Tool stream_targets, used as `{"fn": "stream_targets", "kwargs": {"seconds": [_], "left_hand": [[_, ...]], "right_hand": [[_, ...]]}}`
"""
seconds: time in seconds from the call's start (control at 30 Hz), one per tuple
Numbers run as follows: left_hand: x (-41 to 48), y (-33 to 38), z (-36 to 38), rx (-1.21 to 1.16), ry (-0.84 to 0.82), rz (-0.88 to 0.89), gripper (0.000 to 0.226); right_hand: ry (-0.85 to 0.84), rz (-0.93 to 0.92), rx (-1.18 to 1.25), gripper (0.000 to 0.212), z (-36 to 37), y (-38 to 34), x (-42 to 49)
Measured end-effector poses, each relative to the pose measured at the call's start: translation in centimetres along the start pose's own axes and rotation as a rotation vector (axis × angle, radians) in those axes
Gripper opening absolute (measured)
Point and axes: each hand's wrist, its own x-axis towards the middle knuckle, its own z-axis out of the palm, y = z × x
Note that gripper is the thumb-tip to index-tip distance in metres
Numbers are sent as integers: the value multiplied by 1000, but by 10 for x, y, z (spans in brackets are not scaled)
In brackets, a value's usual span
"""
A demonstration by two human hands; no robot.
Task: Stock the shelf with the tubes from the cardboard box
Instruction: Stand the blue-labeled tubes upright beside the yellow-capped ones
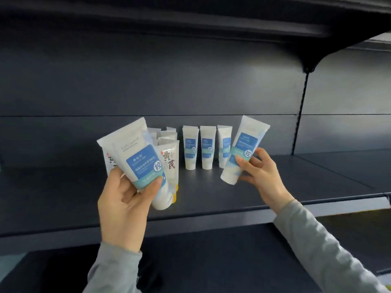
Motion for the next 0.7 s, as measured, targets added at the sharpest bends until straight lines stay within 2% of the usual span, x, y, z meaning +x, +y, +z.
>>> {"fn": "stream_targets", "kwargs": {"seconds": [0.13, 0.37, 0.53, 0.7], "left_hand": [[1, -1, -1, 24, 52, 19, 34], [1, -6, -3, 113, 120, 33, 33], [-2, -11, 1, 142, 128, 40, 33], [-4, -15, 2, 189, 149, 50, 38]], "right_hand": [[-50, 47, -106, 25, 13, 31, 45], [-130, 96, -276, 32, 51, 73, 107], [-218, 70, -352, 39, 74, 91, 128], [-235, 109, -344, 34, 76, 108, 137]]}}
